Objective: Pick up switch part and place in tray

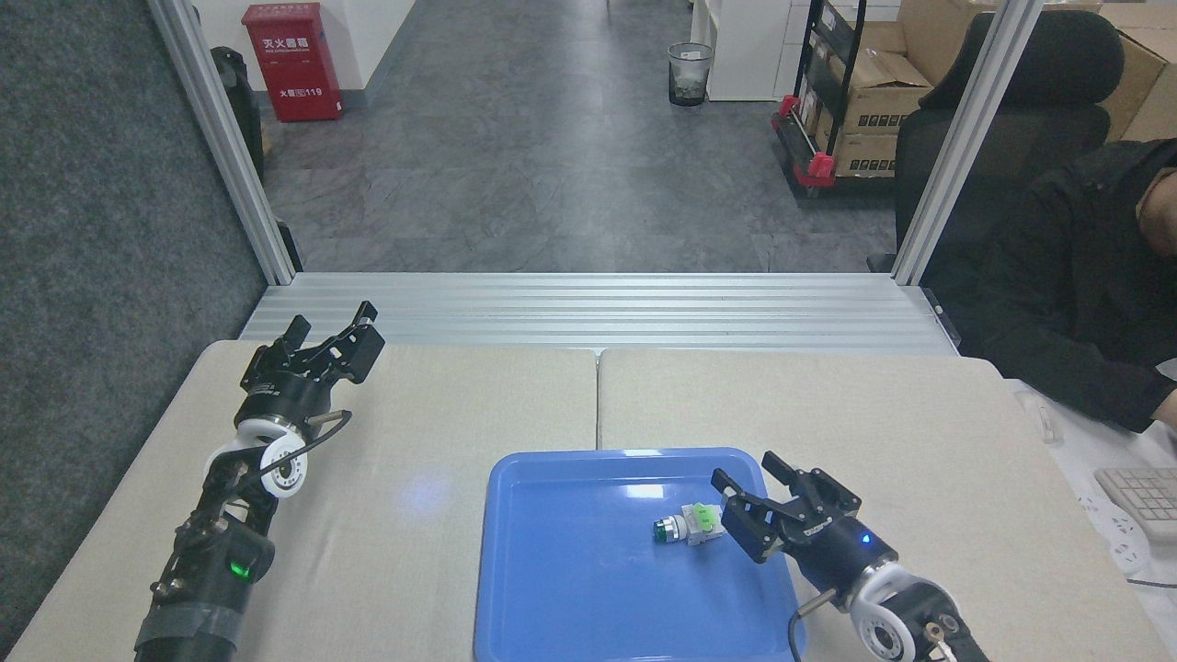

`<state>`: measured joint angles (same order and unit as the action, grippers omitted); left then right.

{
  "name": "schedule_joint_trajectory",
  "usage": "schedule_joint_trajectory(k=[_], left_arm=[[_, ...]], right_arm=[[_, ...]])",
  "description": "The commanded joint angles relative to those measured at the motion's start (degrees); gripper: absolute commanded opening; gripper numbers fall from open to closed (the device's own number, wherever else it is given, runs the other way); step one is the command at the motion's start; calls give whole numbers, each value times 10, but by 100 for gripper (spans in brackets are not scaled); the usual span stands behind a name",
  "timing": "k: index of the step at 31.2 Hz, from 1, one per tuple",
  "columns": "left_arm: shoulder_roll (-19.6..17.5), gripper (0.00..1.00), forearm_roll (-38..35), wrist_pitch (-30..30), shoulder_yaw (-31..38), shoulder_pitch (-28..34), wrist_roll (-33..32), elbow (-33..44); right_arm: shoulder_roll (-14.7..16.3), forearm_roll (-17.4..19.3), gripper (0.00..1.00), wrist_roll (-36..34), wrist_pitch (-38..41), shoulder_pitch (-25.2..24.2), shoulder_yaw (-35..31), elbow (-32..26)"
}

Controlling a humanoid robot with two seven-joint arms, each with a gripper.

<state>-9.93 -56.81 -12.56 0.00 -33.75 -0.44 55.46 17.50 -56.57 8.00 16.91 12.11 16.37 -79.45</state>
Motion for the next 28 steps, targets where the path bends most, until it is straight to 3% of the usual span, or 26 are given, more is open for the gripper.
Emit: schedule_joint_trajectory(k=[1, 5, 9, 20, 24, 26, 28], left_arm=[[0, 100, -1, 0, -13, 0, 0, 0], [0, 100, 0, 0, -14, 0, 0, 0], [0, 100, -1, 1, -13, 0, 0, 0], [0, 100, -1, 1, -14, 0, 0, 0], [0, 100, -1, 0, -13, 0, 0, 0], [0, 100, 0, 0, -13, 0, 0, 0], [0, 100, 0, 0, -14, 0, 0, 0]], right_arm=[[81, 69, 76, -1, 1, 60, -149, 9], [114, 101, 76, -2, -3, 63, -204, 30], [114, 105, 76, -2, -3, 61, -239, 54], [116, 102, 77, -4, -5, 49, -239, 122], [121, 95, 82, -4, -5, 45, -233, 132], [118, 95, 97, -4, -9, 45, -234, 132], [117, 95, 98, -4, -14, 45, -234, 131]])
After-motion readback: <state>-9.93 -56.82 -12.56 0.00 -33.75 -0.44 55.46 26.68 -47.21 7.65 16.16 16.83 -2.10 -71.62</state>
